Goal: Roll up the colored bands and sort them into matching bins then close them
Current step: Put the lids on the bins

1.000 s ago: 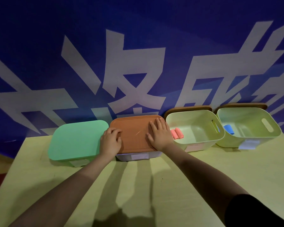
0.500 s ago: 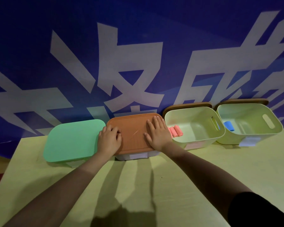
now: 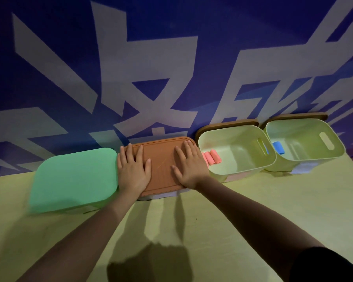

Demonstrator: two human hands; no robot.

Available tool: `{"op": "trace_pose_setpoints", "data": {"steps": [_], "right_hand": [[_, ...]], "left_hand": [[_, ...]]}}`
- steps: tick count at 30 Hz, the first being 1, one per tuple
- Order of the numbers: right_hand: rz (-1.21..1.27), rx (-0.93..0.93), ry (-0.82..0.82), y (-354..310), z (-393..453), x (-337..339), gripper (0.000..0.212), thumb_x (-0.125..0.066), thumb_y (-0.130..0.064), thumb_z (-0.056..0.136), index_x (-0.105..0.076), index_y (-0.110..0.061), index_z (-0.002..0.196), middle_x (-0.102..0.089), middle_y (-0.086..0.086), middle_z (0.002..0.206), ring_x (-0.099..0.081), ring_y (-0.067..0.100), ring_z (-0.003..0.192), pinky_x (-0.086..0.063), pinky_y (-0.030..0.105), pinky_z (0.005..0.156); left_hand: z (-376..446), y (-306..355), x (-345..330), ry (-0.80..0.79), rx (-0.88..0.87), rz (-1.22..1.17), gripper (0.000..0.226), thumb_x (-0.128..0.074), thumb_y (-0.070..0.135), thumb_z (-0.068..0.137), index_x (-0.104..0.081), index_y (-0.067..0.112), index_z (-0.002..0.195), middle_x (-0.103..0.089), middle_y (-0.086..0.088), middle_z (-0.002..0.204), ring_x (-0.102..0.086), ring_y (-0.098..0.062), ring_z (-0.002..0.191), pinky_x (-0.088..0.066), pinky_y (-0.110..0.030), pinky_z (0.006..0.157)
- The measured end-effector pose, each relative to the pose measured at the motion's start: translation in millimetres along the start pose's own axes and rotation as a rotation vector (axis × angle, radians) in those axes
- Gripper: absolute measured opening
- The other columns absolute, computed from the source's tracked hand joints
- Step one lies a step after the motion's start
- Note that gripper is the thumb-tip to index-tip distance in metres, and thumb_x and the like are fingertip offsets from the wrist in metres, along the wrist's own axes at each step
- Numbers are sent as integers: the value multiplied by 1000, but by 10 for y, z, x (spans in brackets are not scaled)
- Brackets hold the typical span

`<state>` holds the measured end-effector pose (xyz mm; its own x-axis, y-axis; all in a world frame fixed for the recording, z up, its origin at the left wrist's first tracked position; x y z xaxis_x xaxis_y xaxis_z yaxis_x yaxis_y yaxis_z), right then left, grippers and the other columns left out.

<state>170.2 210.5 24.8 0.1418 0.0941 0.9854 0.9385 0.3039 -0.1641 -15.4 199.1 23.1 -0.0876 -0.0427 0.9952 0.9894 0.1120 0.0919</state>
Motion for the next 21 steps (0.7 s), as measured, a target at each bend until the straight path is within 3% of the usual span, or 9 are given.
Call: {"op": "trace_pose_setpoints", "data": {"steps": [4,8,13,21], "right_hand": [[-41,20,-5,-8,10,-11,72,-31,-60,92,-24,-16,148,-14,15,159,-7,33,147,4,39,117],[-26,-31,40,-25,72,44,79,-22,-66,84,-37,-14,141,-28,17,153,-23,35,142,-17,44,116],[-20,-132,-7,-3,117,-14,87,-18,-68,90,1,-11,153,5,11,161,9,26,148,2,38,119],[-99,-145,-71,-6,211,-55,94,-14,-75,86,0,-12,153,5,11,161,10,26,148,5,37,118]], "left_hand": [[-5,-31,-30,27,-5,-6,61,-29,48,95,-39,13,143,-32,-21,150,-20,-41,142,-16,-51,116],[20,-19,-51,20,-7,-3,60,-38,48,94,-37,14,145,-30,-22,151,-18,-42,142,-13,-51,116],[4,-10,-31,28,-17,3,61,-40,49,94,-36,17,146,-28,-21,153,-17,-42,142,-12,-51,116],[13,-17,-16,34,-24,24,66,-26,54,91,-36,18,146,-30,-21,152,-18,-42,141,-13,-51,116]]}}
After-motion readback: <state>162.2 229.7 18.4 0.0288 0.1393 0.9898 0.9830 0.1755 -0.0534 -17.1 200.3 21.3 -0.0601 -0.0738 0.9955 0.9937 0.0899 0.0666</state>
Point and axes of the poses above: each hand's wrist, its own z-axis towards the middle knuckle, its own x-axis out of the back of the hand, y = z × x, the point moved 6 cm from there along z, towards the middle knuckle
